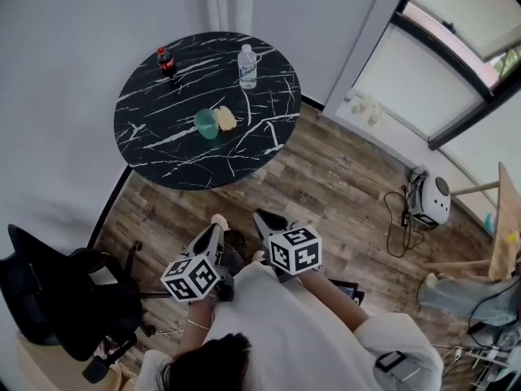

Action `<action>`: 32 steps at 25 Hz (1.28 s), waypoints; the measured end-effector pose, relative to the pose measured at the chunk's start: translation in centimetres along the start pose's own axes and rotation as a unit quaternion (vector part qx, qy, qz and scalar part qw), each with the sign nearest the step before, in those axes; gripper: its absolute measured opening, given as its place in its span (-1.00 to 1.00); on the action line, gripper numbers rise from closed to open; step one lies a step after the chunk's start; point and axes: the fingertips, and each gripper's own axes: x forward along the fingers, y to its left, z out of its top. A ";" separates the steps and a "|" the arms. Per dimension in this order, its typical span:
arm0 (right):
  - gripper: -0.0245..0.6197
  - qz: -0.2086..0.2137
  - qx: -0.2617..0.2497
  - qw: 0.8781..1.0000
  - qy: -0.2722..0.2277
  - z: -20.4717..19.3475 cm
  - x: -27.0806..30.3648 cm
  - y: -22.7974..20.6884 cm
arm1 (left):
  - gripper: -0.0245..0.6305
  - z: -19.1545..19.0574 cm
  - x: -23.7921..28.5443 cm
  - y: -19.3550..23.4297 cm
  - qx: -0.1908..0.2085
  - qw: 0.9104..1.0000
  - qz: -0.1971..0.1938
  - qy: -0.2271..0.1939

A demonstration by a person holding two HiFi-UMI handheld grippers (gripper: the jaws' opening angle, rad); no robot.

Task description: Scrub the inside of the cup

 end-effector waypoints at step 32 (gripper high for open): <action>-0.80 -0.123 0.051 0.991 -0.009 10.2 13.9 -5.9 | -0.89 13.3 14.5 9.4 0.057 0.991 -0.037 0.119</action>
